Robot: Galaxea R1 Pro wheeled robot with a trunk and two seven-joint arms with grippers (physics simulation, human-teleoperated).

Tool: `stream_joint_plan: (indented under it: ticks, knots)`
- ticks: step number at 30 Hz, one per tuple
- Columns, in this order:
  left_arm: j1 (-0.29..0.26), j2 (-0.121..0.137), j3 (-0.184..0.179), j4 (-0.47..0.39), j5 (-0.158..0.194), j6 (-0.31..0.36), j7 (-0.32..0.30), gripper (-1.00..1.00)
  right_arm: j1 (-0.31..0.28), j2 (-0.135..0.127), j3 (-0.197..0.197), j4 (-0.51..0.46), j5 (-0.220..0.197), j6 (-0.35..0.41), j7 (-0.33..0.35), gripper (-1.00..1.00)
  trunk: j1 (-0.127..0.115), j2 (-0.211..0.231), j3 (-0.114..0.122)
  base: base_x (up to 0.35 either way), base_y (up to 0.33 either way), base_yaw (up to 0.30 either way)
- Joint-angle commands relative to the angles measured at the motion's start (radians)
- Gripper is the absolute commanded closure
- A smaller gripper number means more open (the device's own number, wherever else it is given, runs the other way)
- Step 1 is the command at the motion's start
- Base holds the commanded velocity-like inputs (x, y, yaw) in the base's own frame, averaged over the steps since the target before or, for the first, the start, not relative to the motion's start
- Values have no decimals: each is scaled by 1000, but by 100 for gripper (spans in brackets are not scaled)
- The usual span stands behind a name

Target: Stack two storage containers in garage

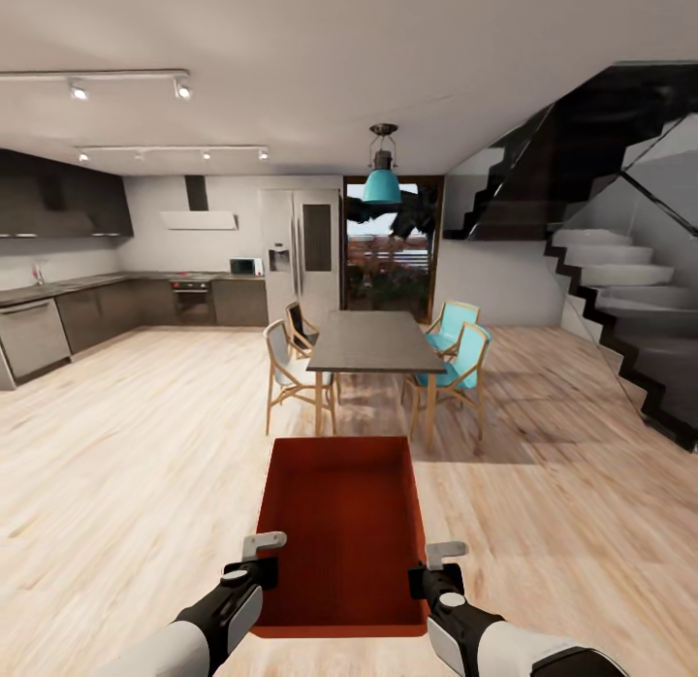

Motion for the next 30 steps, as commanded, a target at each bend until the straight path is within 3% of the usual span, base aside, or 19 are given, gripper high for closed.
stream_joint_plan:
  ticks: [1, 30]
  knots:
    - [1, 2, -31, 0, 22, 5, -83, 100, -3, -12, -40, -61, 17, -3, 4, 100, 0, -1, -2, 0, 0, -285]
    - [1, 2, -31, 0, 21, 4, -83, 100, -2, -12, -40, -61, 17, -5, 3, 100, 0, -1, 5, 0, 0, -285]
